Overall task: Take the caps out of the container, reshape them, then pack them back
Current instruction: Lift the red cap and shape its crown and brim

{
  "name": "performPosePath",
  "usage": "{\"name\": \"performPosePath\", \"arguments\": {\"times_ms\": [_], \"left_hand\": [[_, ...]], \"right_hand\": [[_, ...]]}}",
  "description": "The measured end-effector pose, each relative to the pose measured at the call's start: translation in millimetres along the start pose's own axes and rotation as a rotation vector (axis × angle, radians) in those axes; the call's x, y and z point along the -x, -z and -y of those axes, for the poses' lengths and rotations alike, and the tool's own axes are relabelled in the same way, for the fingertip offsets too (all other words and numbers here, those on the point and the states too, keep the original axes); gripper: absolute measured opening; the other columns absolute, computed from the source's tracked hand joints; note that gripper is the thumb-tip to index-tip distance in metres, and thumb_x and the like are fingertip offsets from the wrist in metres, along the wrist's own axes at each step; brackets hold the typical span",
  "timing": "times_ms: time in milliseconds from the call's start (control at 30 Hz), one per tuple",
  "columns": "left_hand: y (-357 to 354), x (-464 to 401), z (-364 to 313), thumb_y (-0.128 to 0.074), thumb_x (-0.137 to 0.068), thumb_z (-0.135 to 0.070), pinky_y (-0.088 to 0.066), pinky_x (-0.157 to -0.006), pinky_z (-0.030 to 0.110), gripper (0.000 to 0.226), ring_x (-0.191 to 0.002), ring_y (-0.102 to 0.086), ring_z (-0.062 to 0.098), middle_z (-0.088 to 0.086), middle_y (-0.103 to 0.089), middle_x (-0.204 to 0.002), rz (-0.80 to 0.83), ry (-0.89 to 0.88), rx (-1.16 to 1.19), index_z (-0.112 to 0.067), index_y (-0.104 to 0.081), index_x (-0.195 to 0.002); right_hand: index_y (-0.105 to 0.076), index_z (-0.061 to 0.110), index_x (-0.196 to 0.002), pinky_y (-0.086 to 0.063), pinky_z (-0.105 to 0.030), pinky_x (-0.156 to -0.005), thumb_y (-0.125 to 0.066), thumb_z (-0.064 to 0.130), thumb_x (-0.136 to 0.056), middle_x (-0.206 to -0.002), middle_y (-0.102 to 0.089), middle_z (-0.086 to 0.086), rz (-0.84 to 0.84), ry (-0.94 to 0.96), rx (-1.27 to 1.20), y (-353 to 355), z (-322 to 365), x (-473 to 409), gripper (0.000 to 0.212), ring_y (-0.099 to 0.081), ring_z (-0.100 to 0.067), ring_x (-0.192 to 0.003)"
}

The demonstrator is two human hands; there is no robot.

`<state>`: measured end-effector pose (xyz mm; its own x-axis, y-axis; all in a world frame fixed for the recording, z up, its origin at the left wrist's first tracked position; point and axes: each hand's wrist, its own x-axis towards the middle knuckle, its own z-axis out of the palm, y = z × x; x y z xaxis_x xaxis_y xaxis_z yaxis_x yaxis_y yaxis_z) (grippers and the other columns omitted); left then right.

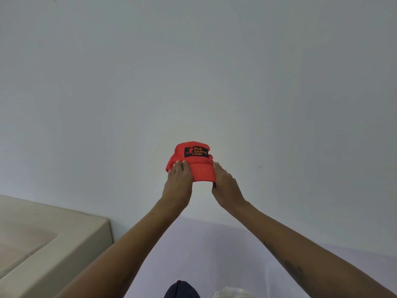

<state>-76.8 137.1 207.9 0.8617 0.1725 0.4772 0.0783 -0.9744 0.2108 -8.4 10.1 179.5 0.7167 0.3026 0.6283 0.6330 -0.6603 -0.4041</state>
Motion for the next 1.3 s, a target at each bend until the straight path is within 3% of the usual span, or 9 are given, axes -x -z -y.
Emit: {"name": "performPosePath", "arguments": {"times_ms": [233, 333, 400, 567, 733, 867, 1067, 1200, 1300], "left_hand": [[-10.8, 13.6, -32.7, -0.035, -0.1, -0.006, -0.017, -0.12, 0.043, 0.055, -0.149, -0.006, 0.023, 0.004, -0.013, -0.16, -0.12, -0.048, 0.307, -0.013, -0.018, -0.152], [-10.6, 22.8, -37.7, -0.034, -0.102, -0.012, -0.016, -0.121, 0.036, 0.05, -0.149, -0.01, 0.018, 0.001, -0.02, -0.159, -0.182, -0.009, 0.449, -0.015, -0.024, -0.151], [-6.9, 24.7, -39.9, -0.033, -0.102, -0.013, -0.015, -0.121, 0.035, 0.049, -0.149, -0.009, 0.016, -0.001, -0.02, -0.159, -0.196, -0.009, 0.48, -0.016, -0.024, -0.151], [12.7, 9.3, -18.0, -0.038, -0.097, 0.0, -0.01, -0.121, 0.038, 0.061, -0.149, -0.008, 0.027, 0.0, -0.017, -0.16, -0.082, -0.194, 0.094, -0.017, -0.018, -0.152], [28.2, 7.7, -5.5, -0.059, -0.09, -0.007, -0.03, -0.114, 0.035, 0.063, -0.144, -0.028, 0.021, 0.001, -0.032, -0.155, -0.021, -0.294, 0.132, -0.02, -0.035, -0.146], [23.1, 9.6, -31.2, -0.051, -0.093, -0.005, -0.025, -0.114, 0.035, 0.06, -0.147, -0.02, 0.021, -0.002, -0.025, -0.158, -0.034, -0.272, -0.014, -0.021, -0.031, -0.148], [-3.9, 32.0, -44.2, -0.038, -0.1, -0.009, -0.028, -0.116, 0.036, 0.046, -0.147, -0.02, 0.014, -0.008, -0.034, -0.153, -0.203, -0.11, 0.383, -0.024, -0.04, -0.144], [8.7, 29.6, -25.5, -0.045, -0.099, -0.012, -0.015, -0.12, 0.033, 0.046, -0.147, -0.02, 0.017, -0.002, -0.034, -0.154, 0.014, -0.254, 0.277, -0.019, -0.041, -0.143], [40.7, 18.9, 2.5, -0.062, -0.09, -0.023, -0.039, -0.108, 0.035, 0.054, -0.125, -0.052, 0.023, -0.004, -0.052, -0.138, 0.473, -0.351, 0.699, -0.022, -0.044, -0.142]], "right_hand": [[-0.052, 0.01, -0.13, -0.054, -0.035, -0.089, -0.049, -0.006, -0.087, -0.122, -0.063, -0.007, -0.284, 0.028, -0.148, -6.7, 24.4, 8.9, 0.046, -0.06, -0.024, -0.11], [-0.058, 0.02, -0.121, -0.054, -0.021, -0.086, -0.049, 0.027, -0.096, -0.111, -0.067, 0.004, -0.36, -0.033, -0.257, -16.0, 30.7, 14.1, 0.027, -0.065, -0.013, -0.102], [-0.061, 0.022, -0.118, -0.056, -0.028, -0.088, -0.043, 0.042, -0.095, -0.108, -0.069, 0.002, -0.365, -0.062, -0.318, -19.0, 34.4, 14.4, 0.036, -0.066, -0.013, -0.101], [-0.047, 0.002, -0.135, -0.054, -0.031, -0.085, -0.052, -0.006, -0.089, -0.114, -0.068, -0.013, -0.298, 0.005, -0.213, -6.7, 24.8, 6.7, 0.048, -0.066, -0.027, -0.102], [-0.064, 0.006, -0.111, -0.052, -0.033, -0.072, -0.044, 0.019, -0.078, -0.095, -0.071, -0.01, -0.121, 0.045, -0.204, 13.6, 9.7, -8.5, 0.04, -0.066, -0.027, -0.083], [-0.065, 0.012, -0.11, -0.055, -0.037, -0.071, -0.05, 0.009, -0.085, -0.095, -0.073, -0.003, -0.213, 0.03, -0.207, 4.0, 7.0, -1.9, 0.029, -0.068, -0.023, -0.082], [-0.068, 0.014, -0.096, -0.049, -0.009, -0.066, -0.055, -0.002, -0.09, -0.079, -0.067, 0.014, -0.348, -0.156, -0.513, -14.3, 13.2, 5.2, 0.021, -0.064, -0.001, -0.071], [-0.066, 0.008, -0.113, -0.056, -0.026, -0.08, -0.057, -0.001, -0.089, -0.101, -0.072, 0.005, -0.329, -0.047, -0.417, -23.5, -1.8, 15.3, 0.027, -0.067, -0.006, -0.09], [-0.058, 0.013, -0.128, -0.054, -0.039, -0.09, -0.05, -0.003, -0.087, -0.12, -0.066, -0.001, -0.224, 0.033, -0.353, -22.0, -20.3, 17.7, 0.044, -0.064, -0.016, -0.108]]}}
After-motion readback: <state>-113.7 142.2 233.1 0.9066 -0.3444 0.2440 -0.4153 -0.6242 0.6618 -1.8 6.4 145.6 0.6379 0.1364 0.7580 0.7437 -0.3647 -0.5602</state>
